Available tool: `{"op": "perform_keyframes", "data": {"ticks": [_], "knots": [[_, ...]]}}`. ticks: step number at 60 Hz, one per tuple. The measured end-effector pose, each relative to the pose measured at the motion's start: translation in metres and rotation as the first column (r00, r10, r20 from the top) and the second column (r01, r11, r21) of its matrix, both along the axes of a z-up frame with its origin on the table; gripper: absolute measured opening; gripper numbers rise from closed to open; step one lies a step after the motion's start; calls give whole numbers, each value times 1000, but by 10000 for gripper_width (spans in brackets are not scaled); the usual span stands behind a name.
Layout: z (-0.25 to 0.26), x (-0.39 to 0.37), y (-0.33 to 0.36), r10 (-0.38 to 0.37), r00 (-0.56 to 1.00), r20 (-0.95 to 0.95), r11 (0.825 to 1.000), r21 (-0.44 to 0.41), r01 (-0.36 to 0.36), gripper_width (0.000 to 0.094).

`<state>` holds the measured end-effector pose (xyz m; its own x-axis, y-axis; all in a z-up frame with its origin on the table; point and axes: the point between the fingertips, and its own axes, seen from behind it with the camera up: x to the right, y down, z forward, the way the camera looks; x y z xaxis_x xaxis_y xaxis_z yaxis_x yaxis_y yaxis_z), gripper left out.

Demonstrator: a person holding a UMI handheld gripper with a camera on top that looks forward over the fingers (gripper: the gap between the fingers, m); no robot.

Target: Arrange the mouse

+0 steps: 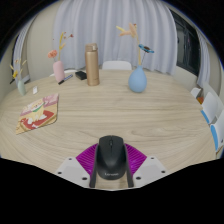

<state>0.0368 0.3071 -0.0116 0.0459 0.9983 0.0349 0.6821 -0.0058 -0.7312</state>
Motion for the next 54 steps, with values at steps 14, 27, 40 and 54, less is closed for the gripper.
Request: {"op": "perform_keyframes", "data": {"ticks": [14,27,40,54], "knots": [[66,-20,-50,55,998,-43,998,-26,-56,349],[145,-101,-187,143,976,-165,981,-107,-162,349],[93,-146,-308,153,983,-106,972,-163,-169,347],[6,-145,-330,144,990,-9,988,-51,-144,378]]}}
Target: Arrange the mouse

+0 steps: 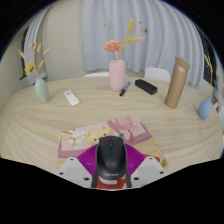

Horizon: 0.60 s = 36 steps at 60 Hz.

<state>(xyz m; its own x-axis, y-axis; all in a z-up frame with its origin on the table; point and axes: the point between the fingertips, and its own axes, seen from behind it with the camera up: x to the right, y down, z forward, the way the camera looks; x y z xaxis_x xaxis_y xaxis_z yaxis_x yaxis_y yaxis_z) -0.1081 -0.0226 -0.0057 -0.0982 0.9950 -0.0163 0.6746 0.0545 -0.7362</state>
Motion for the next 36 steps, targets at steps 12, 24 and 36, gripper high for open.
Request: {"op": "perform_keyframes", "data": {"ticks": [12,24,36], "knots": [[-6,3,1,-9,1000,2,1000,28,9,761],[43,46,22,-21,1000,-23,999,25,22,862],[89,165,59,-50,999,5,999,-3,50,857]]}}
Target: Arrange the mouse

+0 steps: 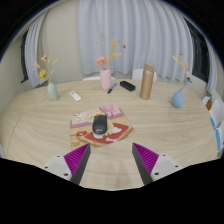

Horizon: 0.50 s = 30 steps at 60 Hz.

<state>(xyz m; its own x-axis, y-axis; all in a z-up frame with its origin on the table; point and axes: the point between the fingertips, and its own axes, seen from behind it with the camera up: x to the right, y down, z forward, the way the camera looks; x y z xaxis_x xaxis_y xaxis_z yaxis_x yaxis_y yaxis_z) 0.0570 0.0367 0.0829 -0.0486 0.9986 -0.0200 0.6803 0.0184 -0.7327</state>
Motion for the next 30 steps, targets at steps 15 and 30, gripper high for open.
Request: {"op": "perform_keyframes", "data": {"ticks": [15,30], "knots": [[20,150,60,-93,995,31,996,12,92,866],[13,223,102,-171,985,32,982,85,168,866]]}}
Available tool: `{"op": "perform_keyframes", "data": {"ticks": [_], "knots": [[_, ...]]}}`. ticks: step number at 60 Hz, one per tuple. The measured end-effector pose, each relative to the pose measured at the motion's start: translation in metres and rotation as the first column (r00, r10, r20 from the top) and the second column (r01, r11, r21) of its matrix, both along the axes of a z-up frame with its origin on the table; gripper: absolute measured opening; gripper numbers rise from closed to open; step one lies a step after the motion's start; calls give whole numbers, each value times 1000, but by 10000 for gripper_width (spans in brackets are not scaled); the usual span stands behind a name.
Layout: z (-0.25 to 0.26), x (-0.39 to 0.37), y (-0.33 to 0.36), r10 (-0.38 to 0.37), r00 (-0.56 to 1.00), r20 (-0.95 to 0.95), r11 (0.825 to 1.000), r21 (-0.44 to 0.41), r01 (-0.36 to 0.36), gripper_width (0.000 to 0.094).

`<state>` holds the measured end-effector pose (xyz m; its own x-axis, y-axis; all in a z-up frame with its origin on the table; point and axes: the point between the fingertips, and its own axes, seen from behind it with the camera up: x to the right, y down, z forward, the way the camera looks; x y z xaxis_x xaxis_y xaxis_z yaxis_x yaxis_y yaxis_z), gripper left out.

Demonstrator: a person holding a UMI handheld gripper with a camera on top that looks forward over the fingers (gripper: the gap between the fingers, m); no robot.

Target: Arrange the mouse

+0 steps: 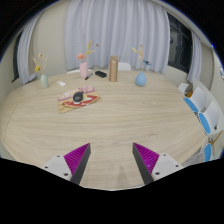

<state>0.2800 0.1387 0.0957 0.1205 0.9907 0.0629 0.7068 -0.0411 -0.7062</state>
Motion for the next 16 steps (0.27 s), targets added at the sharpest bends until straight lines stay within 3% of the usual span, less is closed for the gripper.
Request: {"op": "perform_keyframes", "data": {"ticks": [16], "knots": [[2,14,1,18,1000,-3,1000,4,-18,861]]}}
